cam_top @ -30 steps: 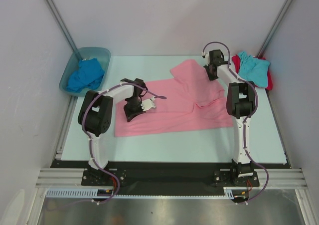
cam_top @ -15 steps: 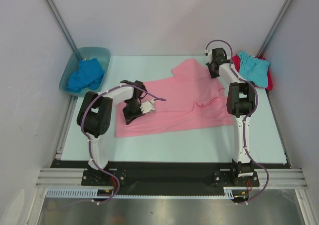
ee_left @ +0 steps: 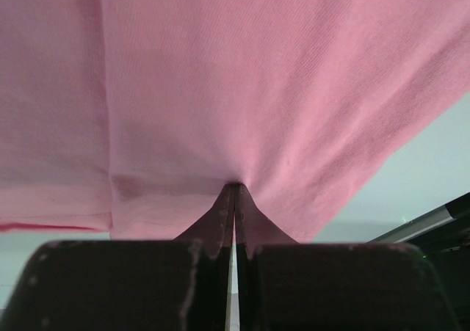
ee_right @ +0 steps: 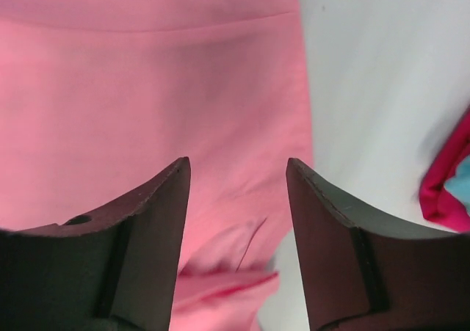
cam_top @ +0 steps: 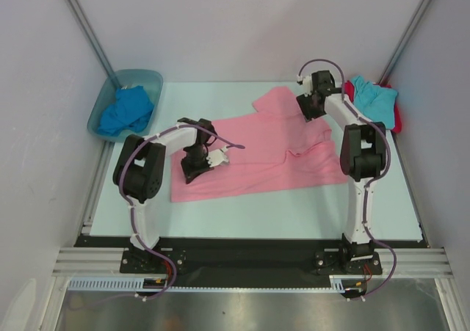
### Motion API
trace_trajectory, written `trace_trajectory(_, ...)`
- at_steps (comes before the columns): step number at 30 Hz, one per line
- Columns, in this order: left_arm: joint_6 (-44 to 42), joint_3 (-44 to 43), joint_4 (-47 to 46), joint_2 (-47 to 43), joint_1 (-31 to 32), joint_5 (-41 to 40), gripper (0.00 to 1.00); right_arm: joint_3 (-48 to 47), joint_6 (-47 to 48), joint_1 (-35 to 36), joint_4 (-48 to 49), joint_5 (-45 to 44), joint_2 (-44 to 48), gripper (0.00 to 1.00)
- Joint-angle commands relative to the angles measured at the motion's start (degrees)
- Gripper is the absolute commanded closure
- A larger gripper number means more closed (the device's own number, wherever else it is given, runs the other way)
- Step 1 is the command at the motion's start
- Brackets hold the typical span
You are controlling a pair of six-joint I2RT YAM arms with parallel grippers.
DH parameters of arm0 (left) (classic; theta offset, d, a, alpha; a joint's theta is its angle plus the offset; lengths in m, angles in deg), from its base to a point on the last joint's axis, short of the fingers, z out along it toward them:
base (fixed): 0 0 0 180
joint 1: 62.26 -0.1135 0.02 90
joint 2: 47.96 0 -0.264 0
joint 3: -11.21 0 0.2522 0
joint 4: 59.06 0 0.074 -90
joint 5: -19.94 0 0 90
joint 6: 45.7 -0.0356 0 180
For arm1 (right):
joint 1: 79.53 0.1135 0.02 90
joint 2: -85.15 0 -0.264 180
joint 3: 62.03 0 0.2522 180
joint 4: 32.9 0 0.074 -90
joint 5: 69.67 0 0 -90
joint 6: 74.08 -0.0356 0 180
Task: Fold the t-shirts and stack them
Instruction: Fold the tshirt
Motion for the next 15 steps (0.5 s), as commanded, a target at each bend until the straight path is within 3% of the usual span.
trace_trajectory(1,0.90,0.15,0.34,-3.76,0.48,0.75,1.00,1.77,0.71,1.82,0.22,2.43,12.51,0.40)
trace_trajectory(7,0.54,0.15,-0.62,-4.55,0.48,-0.39,0.98,14.12,7.73,3.75,1.96,0.43,22.28,0.44)
trace_trajectory(8,0.37,0.24,-1.15,-4.81,0.48,-0.83,0.80,16.61,9.40,4.02,2.67,-0.28,24.82,0.45)
trace_trajectory(9,0.37,0.41,-1.76,-5.16,0.48,-1.71,0.02,18.98,10.89,4.54,3.29,-0.90,25.80,0.46)
trace_trajectory(15,0.28,0.59,-5.11,-8.24,0.05,-4.96,0.00,34.46,18.11,7.18,6.01,-5.21,32.21,0.55)
